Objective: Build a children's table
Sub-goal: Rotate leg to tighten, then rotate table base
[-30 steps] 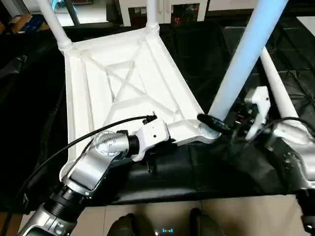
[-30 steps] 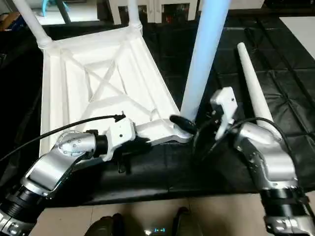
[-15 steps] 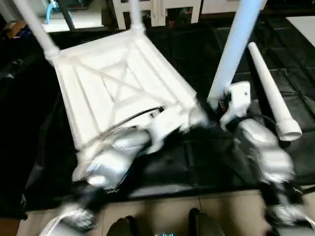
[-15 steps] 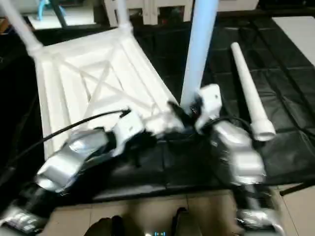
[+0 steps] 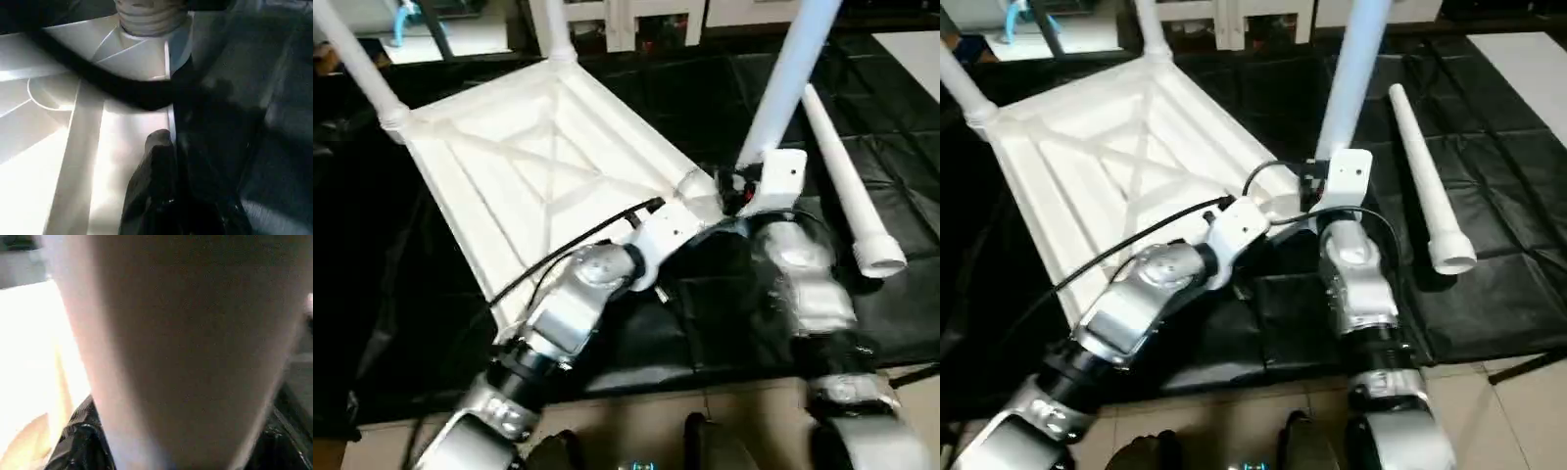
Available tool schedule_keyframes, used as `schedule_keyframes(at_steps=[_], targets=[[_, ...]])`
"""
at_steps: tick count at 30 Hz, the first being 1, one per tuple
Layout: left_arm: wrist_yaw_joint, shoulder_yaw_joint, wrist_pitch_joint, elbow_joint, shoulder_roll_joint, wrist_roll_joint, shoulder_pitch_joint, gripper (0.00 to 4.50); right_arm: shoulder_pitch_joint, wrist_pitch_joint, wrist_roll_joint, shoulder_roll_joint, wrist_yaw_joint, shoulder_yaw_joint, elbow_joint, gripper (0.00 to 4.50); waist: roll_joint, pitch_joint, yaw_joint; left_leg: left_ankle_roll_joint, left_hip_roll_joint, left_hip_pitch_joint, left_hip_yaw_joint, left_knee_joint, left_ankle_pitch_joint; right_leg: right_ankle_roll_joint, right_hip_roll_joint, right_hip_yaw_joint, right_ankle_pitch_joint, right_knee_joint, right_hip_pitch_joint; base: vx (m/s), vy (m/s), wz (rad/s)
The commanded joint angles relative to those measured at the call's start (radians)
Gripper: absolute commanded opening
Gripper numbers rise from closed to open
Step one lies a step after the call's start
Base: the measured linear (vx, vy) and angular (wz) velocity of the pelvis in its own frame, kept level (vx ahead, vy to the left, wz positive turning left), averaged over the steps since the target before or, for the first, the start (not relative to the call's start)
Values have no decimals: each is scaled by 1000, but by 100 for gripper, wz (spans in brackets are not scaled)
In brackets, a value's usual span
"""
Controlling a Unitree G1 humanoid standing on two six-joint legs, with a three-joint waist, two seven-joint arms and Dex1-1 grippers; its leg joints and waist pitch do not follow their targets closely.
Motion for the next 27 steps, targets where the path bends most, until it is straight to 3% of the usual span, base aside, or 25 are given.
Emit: schedule_keyframes(at_steps=[1,2,6,8,12,14,16,18,21,24,25,27], targets=[[-8,25,-43,11,46,2,30,0,35,-13,58,-26,126,13,-59,276,-16,-85,7,118,-13,5,18,-54,-180,-232,5,9,-152,-54,70,0,0,0],[-26,29,-57,6,66,-4,37,0,68,-10,97,-67,221,28,-126,273,-17,-86,12,149,-13,0,18,-51,-128,-263,5,10,-91,-46,77,0,0,0],[-52,42,-75,4,97,-13,48,0,151,15,160,-180,411,57,-270,303,-17,-84,17,183,-11,1,17,-51,-114,-275,5,10,-83,-45,80,0,0,0],[-57,54,-78,7,110,-19,49,0,205,34,190,-244,500,29,-345,323,-11,-81,20,174,-7,7,18,-53,-150,-272,2,11,-153,-52,75,0,0,0],[-62,62,-81,11,118,-26,47,0,244,47,219,-287,544,-7,-393,359,-16,-77,18,149,-7,2,15,-59,-194,-246,0,11,-231,-60,75,0,0,0],[-67,65,-80,16,120,-35,45,0,295,82,257,-328,568,-30,-463,370,-13,-73,17,134,-7,6,16,-62,-230,-229,1,12,-284,-69,70,0,0,0],[-39,82,-28,31,95,-41,36,0,365,132,280,-362,577,-25,-552,386,-12,-73,21,127,-7,3,14,-64,-218,-217,1,13,-287,-68,73,0,0,0],[-15,95,8,38,78,-43,30,0,380,142,277,-362,569,-20,-570,410,-11,-73,21,123,-8,1,13,-65,-218,-213,1,11,-297,-70,72,0,0,0],[65,162,79,68,-12,-87,0,0,427,156,236,-332,516,7,-601,430,-12,-72,18,107,-10,1,14,-64,-236,-193,1,11,-349,-78,66,0,0,0],[84,186,84,71,-48,-116,-11,0,432,162,213,-314,484,16,-597,442,-13,-74,17,102,-13,-6,9,-66,-223,-194,2,7,-328,-75,71,0,0,0],[114,218,55,88,-99,-150,-31,0,441,167,154,-298,434,40,-589,442,-15,-76,16,111,-13,-5,11,-62,-202,-192,2,8,-309,-77,68,0,0,0],[161,265,42,108,-160,-191,-56,0,458,195,113,-296,396,75,-592,442,-10,-76,17,119,-17,-3,15,-58,-170,-204,5,9,-268,-75,66,0,0,0]])
